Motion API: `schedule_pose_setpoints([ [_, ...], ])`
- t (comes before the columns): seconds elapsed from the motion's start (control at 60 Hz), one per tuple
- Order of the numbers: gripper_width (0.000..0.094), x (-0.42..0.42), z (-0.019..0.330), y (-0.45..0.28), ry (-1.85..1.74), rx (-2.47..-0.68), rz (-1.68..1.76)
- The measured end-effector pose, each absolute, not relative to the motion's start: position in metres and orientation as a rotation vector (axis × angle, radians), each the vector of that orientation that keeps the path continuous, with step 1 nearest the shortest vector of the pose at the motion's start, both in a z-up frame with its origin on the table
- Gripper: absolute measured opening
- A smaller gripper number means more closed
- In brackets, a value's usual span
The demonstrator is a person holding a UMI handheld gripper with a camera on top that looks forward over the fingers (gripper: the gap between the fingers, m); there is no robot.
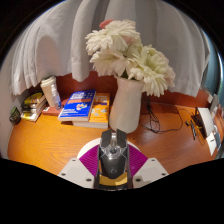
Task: Arrange mouse
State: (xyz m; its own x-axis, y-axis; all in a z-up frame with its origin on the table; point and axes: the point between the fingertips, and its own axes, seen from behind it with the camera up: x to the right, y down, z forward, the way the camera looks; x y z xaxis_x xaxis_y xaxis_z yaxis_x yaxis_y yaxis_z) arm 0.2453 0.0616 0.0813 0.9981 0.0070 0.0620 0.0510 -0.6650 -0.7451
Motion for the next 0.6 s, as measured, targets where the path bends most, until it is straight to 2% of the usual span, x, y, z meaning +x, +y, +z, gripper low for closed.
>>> schedule_pose_setpoints([
  [0.15,0.0383,0.251,0.024,0.06,-0.024,-2.378,-0.004],
  [0.333,0.0382,0.246,-0.01,0.05,-0.046,-2.433,0.022],
  [0.433,0.0387,0.246,-0.009,0.051,-0.026,-2.405,0.029],
  [0.6,0.0522,0.246,-0.01,0.053,-0.031,-2.391,0.035],
])
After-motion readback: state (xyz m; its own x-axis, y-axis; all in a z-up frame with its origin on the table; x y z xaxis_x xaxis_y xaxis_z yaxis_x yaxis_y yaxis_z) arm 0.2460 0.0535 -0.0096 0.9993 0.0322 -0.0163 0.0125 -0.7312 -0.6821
